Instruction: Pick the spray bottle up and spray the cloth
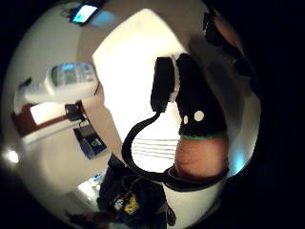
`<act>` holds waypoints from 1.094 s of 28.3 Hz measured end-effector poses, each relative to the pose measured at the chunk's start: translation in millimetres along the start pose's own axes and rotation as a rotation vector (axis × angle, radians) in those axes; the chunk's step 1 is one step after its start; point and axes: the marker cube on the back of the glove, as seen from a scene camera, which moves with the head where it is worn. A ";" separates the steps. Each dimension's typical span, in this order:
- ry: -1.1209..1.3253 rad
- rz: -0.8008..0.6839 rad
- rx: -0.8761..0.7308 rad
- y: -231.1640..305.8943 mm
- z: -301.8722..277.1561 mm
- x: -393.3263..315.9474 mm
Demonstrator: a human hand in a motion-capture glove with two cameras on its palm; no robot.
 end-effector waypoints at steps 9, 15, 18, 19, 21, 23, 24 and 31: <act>-0.254 -0.257 0.145 27.7 -35.4 -46.1; -0.421 -0.302 0.179 34.1 -26.8 -58.2; -0.522 -0.297 0.186 32.9 -13.2 -61.0; -0.561 -0.292 0.188 32.1 -8.9 -61.5; -0.637 -0.278 0.193 30.5 -3.1 -60.1; -0.703 -0.265 0.197 28.6 -0.9 -56.5; -0.732 -0.260 0.196 27.0 -0.6 -54.6; -0.952 -0.222 0.176 19.6 17.9 -37.8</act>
